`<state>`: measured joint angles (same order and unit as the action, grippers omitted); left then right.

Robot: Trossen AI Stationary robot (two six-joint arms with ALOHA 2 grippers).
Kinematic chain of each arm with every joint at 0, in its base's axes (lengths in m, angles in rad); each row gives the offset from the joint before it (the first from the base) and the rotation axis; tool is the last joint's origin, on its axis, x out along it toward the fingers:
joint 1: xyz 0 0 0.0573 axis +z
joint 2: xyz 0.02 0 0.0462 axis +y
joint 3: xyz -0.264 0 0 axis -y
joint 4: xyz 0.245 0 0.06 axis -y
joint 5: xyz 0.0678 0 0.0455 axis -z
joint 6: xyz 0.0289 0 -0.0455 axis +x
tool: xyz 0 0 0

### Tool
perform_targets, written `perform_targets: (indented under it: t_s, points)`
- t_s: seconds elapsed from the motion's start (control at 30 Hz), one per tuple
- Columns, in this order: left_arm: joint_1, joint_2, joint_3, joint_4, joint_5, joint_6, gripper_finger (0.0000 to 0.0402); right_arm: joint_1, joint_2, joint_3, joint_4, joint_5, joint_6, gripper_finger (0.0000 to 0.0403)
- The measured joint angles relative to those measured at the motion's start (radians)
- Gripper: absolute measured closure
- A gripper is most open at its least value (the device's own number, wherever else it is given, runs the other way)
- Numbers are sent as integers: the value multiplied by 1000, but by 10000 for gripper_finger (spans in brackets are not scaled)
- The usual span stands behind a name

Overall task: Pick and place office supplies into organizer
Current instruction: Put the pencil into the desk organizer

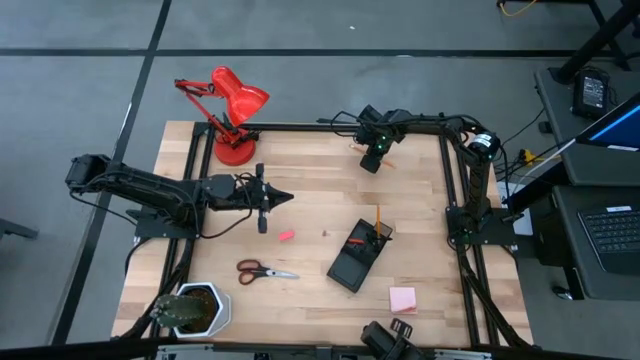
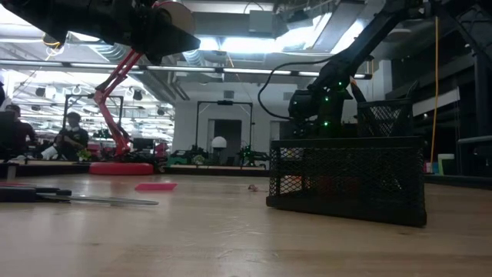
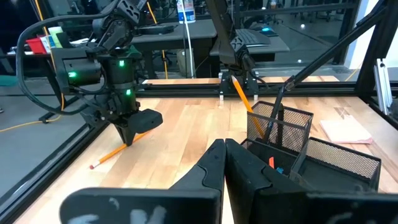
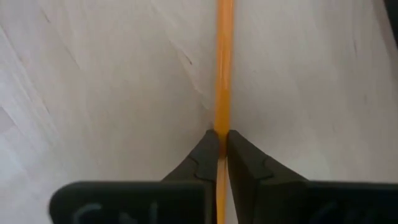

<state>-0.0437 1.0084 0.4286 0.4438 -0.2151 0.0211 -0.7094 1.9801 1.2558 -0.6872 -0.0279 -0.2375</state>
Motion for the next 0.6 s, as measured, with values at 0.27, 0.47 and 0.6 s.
perform_targets:
  t_s: [0.27,0.47,0.6]
  points:
    - [0,0,0,0,0,12,396,4,-51,-6,-68,-109,23,382]
    - [0,0,0,0,0,19,396,35,-53,-4,-85,-132,27,378]
    - [0,0,0,0,0,19,396,66,-61,-4,-87,-131,27,378]
